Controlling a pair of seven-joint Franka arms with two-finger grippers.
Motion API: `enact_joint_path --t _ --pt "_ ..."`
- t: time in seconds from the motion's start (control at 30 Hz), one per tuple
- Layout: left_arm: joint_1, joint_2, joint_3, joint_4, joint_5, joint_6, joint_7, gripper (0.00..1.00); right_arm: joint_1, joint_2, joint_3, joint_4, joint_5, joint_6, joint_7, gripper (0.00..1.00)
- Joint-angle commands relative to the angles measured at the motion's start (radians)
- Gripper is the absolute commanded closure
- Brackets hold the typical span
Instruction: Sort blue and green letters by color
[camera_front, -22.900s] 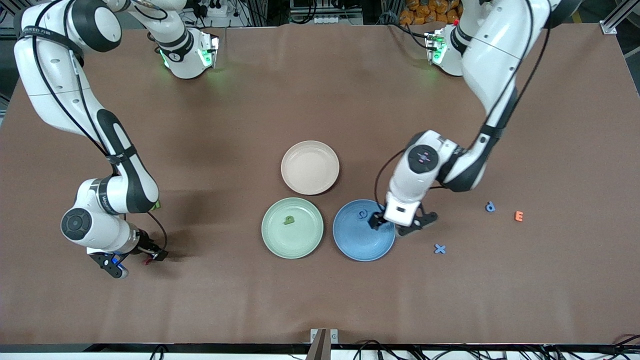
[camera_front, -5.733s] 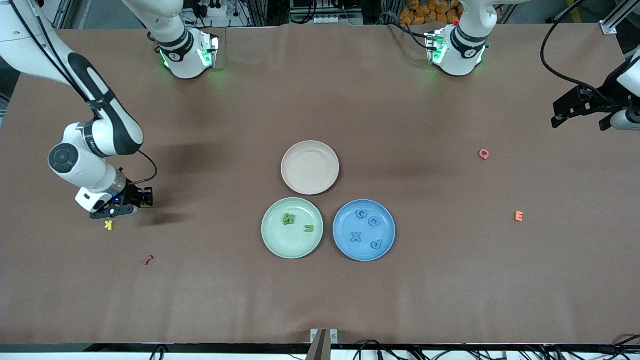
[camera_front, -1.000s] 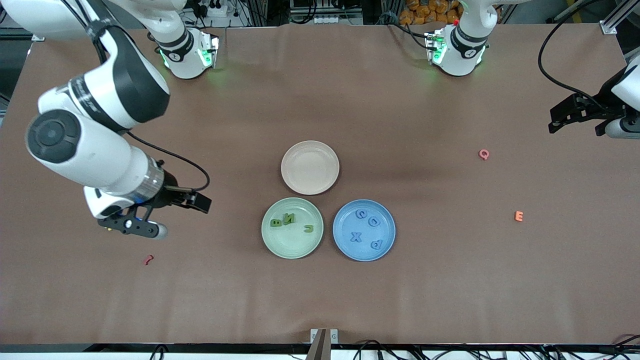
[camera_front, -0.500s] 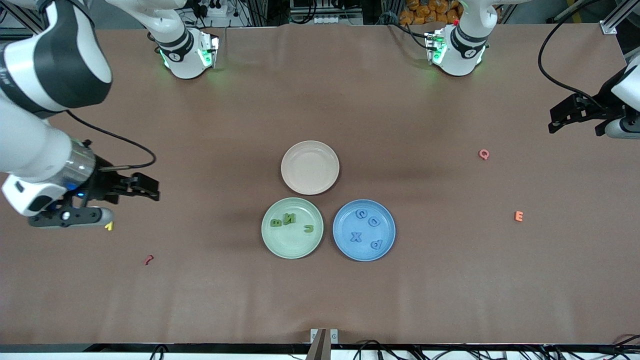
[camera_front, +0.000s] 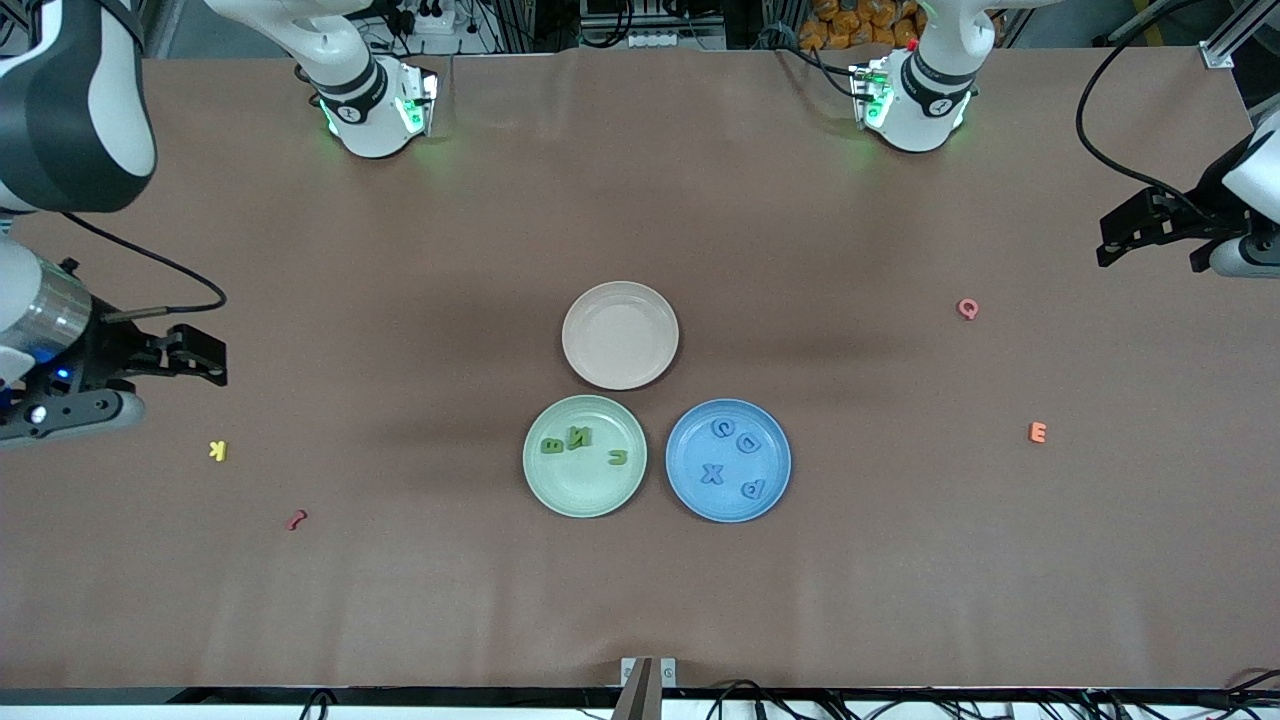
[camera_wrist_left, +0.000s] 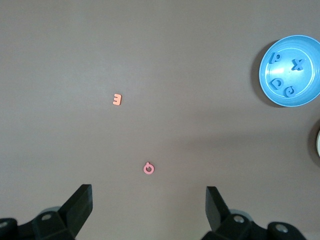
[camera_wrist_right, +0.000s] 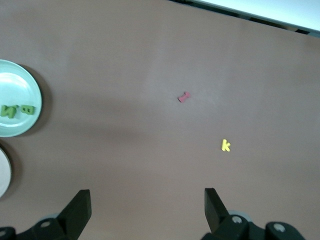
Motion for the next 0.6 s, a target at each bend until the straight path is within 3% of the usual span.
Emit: enact_joint_path --t 0.0,0.3,0.57 --pt "0.008 -0.006 -0.004 -0.008 0.009 0.007 0.021 0.0 0.026 -0.108 -0.027 -0.109 0.02 0.016 -0.01 0.0" --pt "0.008 -0.006 -0.004 -0.007 0.009 0.007 0.021 0.0 0.028 -0.23 -0.024 -0.311 0.018 0.157 0.056 0.0" --pt "0.007 -0.006 -0.003 -0.007 0.009 0.007 0.021 0.0 0.023 -0.266 -0.009 -0.353 0.02 0.125 0.151 0.0"
